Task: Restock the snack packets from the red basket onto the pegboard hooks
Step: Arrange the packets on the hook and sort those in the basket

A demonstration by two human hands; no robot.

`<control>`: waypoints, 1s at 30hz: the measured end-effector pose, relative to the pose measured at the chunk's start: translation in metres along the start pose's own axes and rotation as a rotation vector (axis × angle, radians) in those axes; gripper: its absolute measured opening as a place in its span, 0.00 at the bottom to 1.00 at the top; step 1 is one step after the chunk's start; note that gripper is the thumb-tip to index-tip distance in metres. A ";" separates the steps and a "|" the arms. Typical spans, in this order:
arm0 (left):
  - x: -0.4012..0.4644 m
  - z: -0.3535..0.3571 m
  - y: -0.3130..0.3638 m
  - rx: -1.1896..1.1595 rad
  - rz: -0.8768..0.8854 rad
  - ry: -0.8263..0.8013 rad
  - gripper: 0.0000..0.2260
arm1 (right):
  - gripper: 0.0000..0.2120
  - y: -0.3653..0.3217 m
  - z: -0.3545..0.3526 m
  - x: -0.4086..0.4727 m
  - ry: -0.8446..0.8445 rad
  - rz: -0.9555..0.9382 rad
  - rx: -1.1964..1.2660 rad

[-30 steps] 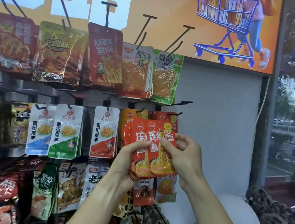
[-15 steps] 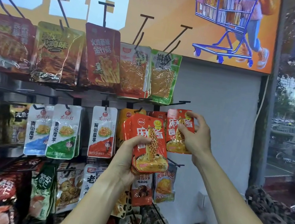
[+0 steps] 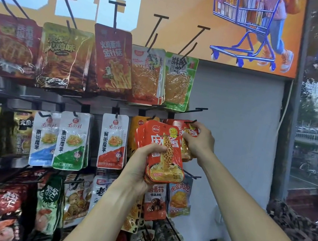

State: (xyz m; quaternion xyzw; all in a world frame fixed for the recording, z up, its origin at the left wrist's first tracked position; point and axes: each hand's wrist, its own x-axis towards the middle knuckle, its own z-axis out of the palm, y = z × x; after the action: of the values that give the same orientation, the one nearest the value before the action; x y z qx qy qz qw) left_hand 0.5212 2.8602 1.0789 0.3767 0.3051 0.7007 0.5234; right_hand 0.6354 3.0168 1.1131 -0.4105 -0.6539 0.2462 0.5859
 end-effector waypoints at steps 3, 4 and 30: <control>0.006 -0.001 0.001 0.022 0.000 0.018 0.17 | 0.23 0.001 0.018 0.010 -0.058 0.015 -0.077; 0.007 -0.001 0.002 0.025 -0.002 0.021 0.18 | 0.24 0.004 0.019 0.010 -0.056 0.011 -0.114; 0.015 -0.008 -0.010 0.036 -0.017 0.112 0.17 | 0.15 0.000 -0.042 -0.044 0.059 0.026 0.420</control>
State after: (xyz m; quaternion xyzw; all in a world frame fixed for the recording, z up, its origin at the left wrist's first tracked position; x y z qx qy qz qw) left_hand 0.5168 2.8765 1.0698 0.3435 0.3496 0.7107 0.5047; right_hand 0.6753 2.9738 1.0965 -0.2948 -0.5656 0.3726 0.6741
